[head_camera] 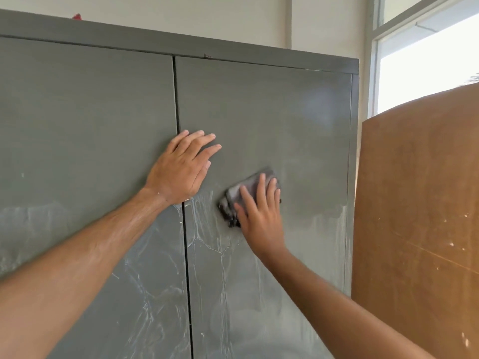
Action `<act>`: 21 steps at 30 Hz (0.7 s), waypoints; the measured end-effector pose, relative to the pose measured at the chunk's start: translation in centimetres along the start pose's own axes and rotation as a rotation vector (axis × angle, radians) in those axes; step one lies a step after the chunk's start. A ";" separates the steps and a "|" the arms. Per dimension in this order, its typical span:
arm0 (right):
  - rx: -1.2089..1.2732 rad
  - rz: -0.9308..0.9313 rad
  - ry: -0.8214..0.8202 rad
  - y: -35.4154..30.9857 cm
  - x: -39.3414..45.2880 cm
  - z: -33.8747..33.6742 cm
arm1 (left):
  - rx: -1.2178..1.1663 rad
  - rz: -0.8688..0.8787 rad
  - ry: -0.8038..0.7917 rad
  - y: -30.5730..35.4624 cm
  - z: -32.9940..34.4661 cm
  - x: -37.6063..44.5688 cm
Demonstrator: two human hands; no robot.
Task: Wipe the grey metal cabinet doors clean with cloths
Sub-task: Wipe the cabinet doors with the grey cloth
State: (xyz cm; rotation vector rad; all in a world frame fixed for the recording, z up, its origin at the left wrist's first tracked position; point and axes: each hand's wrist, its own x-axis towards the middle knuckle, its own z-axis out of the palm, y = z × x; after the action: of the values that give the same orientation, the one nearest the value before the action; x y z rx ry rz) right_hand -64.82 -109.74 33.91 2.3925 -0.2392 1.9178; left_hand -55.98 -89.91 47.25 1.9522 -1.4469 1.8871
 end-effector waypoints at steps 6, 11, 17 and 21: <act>0.083 0.180 0.004 -0.2 0.5 -1.5 | -0.032 0.072 -0.019 -3.5 -3.5 -1.5; 0.079 0.168 0.039 -9.2 1.9 0.6 | 0.044 0.036 -0.118 -6.7 -4.1 -2.3; 0.142 0.227 0.026 -8.9 -0.3 0.2 | 0.151 0.116 -0.131 -8.1 -3.4 -3.4; 0.174 0.407 0.073 -12.0 4.6 1.0 | 0.167 0.128 -0.100 -7.9 -2.9 -3.6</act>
State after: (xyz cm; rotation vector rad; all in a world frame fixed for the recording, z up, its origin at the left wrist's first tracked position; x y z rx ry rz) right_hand -60.97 -98.40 38.69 2.5306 -0.6218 2.2740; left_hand -52.43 -81.71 49.34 2.1016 -1.5192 2.0535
